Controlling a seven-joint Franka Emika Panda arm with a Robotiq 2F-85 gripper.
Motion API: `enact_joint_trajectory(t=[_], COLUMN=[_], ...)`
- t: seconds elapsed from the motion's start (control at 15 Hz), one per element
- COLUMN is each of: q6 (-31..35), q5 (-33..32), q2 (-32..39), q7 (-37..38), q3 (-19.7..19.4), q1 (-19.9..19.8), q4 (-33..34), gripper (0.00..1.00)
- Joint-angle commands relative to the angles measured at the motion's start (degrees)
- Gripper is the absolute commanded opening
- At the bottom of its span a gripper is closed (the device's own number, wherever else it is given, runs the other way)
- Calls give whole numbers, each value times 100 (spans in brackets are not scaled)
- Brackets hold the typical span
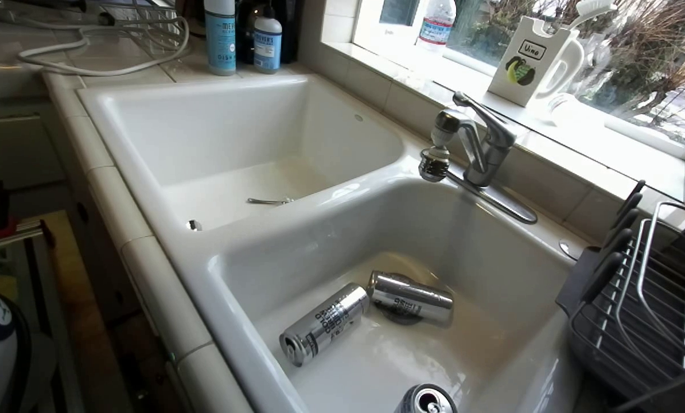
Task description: Pick up the silver lid and put it in the drying rack
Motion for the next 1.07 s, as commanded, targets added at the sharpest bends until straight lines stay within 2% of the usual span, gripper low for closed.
enact_joint_trajectory(t=[0.0,0.27,0.47,0.53,0.8,1.0], q6=[834,1233,1303,1283,1096,881], q5=[10,129,598,756,1298,1448], q2=[-673,-907,-906,-859,-623,-512], q7=[162,-34,-353,-504,-1234,-1292], q3=[22,62,140,292,441,512], q1=[293,361,181,12,-207,-247], q4=[-1109,-1848,-2155,-2145,-1889,-1680], gripper=[5,5,5,5,5,5])
